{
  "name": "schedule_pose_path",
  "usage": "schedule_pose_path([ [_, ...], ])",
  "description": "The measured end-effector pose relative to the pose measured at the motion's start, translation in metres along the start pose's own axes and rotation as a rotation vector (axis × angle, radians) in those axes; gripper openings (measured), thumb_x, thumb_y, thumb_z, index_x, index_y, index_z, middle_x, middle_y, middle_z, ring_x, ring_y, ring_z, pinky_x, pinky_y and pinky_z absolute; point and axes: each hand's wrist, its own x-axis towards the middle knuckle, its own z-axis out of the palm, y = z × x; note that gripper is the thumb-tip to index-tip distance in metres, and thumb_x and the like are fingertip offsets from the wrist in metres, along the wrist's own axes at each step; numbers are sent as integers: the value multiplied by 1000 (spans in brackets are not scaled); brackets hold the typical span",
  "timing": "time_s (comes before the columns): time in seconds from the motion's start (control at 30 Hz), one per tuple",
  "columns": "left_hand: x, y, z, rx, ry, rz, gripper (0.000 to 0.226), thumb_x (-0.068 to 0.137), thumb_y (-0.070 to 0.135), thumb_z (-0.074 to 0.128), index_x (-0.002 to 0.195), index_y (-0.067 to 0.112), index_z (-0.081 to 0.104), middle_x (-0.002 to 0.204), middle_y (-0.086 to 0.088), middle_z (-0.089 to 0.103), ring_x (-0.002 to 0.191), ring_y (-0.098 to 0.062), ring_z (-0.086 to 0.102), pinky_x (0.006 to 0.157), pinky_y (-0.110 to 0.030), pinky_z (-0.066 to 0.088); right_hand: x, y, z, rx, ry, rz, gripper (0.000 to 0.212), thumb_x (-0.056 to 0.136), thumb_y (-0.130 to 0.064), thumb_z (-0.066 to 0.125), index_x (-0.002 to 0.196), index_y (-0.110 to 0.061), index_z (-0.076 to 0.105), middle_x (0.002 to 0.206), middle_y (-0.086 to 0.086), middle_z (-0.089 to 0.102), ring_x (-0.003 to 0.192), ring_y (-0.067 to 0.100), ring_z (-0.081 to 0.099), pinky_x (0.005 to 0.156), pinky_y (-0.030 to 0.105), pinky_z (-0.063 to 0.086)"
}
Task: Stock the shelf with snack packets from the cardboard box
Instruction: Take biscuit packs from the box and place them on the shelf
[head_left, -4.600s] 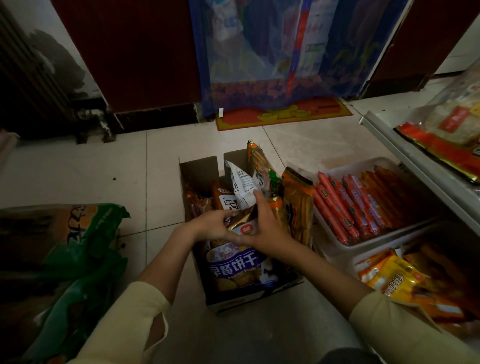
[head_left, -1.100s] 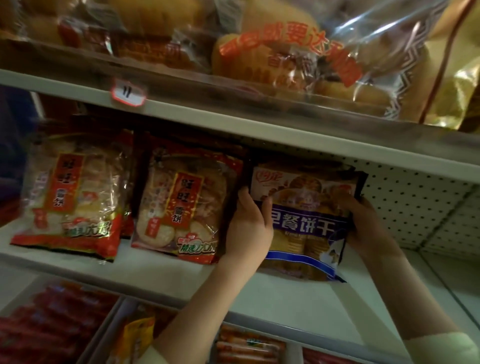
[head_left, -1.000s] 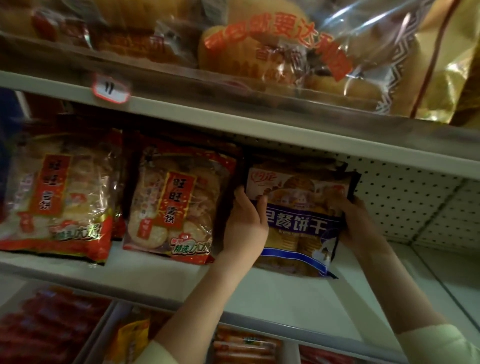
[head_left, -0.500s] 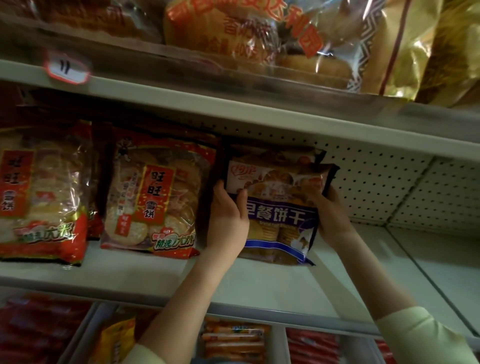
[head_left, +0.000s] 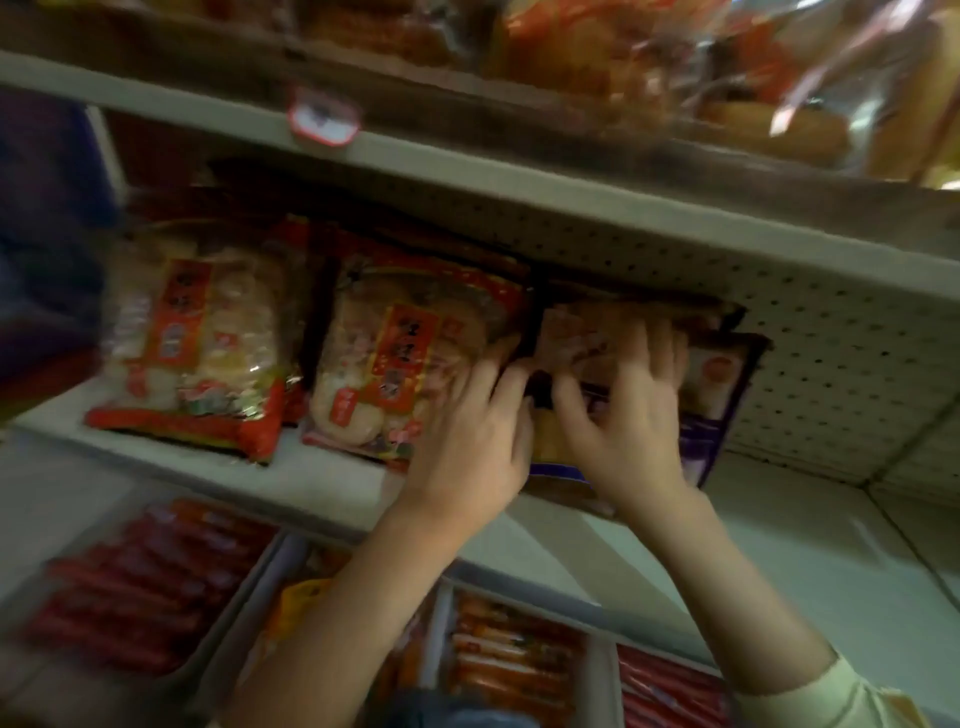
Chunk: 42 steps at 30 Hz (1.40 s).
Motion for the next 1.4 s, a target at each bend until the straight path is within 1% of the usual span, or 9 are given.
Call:
schedule_pose_path([
  [0.2,-82,-69,-99,124,87,-213,28,88,19,40,104,7,61,114,-9,60,101,-21,56,87,-30,44,-35,-111,61,549,-376,-287,31,85,-6,62,116,-1,59,107,12,61,100,20,51,90,22,36],
  [0.43,-254,-151,-212,451,100,-908,24,95,21,46,113,12,60,112,-8,61,105,-23,57,85,-29,40,-124,-265,126,1096,-933,-486,33,89,-7,54,121,-3,55,114,15,62,104,16,52,94,11,33],
  [0.57,-344,-153,-241,505,110,-1298,25,95,14,46,114,12,62,113,-12,62,103,-28,59,83,-32,43,-189,-336,148,1098,-1447,-545,55,90,-14,56,142,-8,37,141,13,45,128,20,42,102,17,32],
  [0.67,-381,-148,-243,479,185,-1359,22,90,8,48,105,13,65,109,-12,65,97,-29,61,82,-33,46,-230,-368,170,1010,-1663,-588,58,88,-12,60,141,-4,37,138,15,45,130,28,40,107,31,34],
  [0.77,-399,-148,-239,463,181,-1382,22,91,9,47,106,14,63,110,-10,64,94,-26,61,78,-31,47,-271,-389,194,784,-1661,-810,78,85,-27,65,148,-11,22,144,14,38,135,33,33,112,47,30],
  [0.93,-417,-145,-227,387,148,-1322,29,88,0,48,112,10,62,116,-7,60,103,-23,59,85,-22,43,-294,-397,224,230,-1493,-1148,91,87,-53,56,151,-7,8,156,17,18,144,33,10,117,49,1],
  [1.07,-427,-144,-221,351,186,-1246,36,83,-8,50,113,8,61,114,-2,56,103,-12,54,86,-5,31,-295,-406,238,32,-1426,-1356,104,79,-60,63,150,-6,10,154,18,25,143,36,15,116,47,8],
  [1.23,-429,-152,-219,307,158,-1228,39,81,-9,52,115,8,61,121,-8,55,110,-15,52,94,-15,35,-297,-425,244,-73,-1414,-1443,81,80,-55,60,142,-10,36,146,14,39,138,34,25,114,48,13],
  [1.4,-432,-148,-220,402,116,-1247,36,84,-7,51,116,6,62,128,-5,53,118,-18,49,98,-12,29,-303,-419,247,-140,-1672,-1401,73,79,-41,68,138,-9,41,141,16,42,133,34,37,107,46,33],
])
